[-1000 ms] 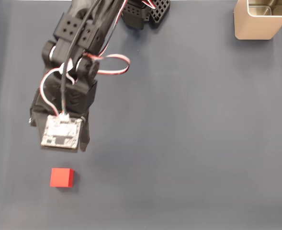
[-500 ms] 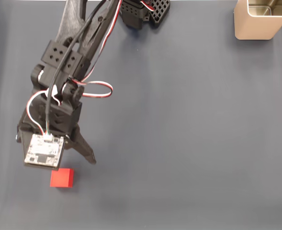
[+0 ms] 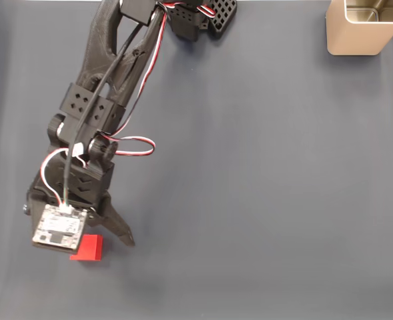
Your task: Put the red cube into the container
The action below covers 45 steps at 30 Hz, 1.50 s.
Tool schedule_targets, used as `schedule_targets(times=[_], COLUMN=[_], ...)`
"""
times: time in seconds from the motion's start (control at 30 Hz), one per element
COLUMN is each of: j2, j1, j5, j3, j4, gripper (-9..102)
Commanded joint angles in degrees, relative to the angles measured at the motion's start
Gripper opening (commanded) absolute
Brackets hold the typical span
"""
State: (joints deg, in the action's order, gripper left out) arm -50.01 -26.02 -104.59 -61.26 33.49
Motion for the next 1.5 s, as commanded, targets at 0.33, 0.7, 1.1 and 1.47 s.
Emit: schedule_targets(times=[0.33, 0.7, 1.1, 1.47], j2=[1.2, 1.8, 1.8, 0.8], j1=[2.1, 2.0, 1.9, 2.3], j5=[2.1, 1.3, 1.3, 0.9], j3=[3.5, 3.2, 2.5, 1.0], j4=[-2.4, -4.1, -6.3, -5.9], gripper=[47, 42, 28, 13])
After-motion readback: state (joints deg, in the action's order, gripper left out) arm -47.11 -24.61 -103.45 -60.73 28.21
